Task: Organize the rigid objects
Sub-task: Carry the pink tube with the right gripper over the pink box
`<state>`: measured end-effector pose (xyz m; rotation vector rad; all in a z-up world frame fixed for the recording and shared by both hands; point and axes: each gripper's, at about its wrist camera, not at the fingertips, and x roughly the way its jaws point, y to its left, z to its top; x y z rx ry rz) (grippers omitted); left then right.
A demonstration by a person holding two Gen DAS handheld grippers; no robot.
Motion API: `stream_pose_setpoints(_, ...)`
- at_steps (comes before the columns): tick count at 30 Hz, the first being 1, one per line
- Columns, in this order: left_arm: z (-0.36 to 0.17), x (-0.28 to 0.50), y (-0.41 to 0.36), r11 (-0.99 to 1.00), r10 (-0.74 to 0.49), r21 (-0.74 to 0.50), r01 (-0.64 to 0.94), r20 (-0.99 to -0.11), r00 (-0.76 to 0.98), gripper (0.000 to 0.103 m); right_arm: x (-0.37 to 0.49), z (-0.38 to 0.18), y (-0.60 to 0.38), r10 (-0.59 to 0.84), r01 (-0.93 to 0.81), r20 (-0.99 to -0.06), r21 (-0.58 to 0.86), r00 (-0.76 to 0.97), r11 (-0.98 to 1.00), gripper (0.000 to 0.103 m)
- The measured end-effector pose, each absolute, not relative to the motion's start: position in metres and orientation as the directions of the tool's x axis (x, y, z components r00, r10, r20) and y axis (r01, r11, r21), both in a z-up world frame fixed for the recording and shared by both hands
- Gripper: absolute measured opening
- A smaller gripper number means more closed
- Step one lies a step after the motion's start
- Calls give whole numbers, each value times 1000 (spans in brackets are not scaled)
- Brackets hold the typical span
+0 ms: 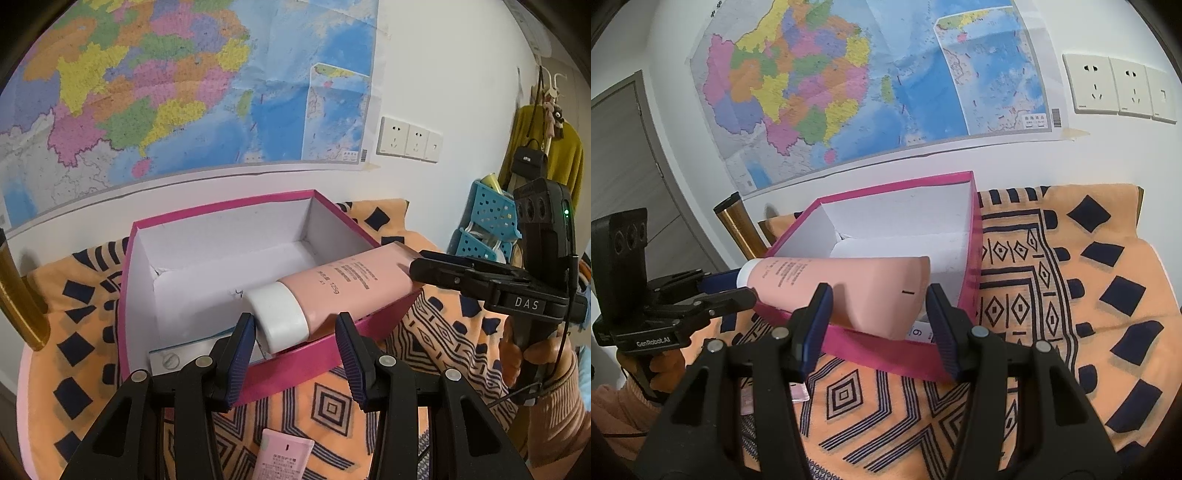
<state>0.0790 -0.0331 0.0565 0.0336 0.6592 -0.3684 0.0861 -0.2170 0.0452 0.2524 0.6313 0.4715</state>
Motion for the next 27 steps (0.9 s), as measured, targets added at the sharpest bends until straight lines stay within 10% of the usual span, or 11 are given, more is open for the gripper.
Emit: stream_pose_setpoints(27, 43, 100, -38, 938, -312, -91, 334, -641, 701, 45, 104, 35, -218, 456, -316, -554, 333, 697, 888, 55)
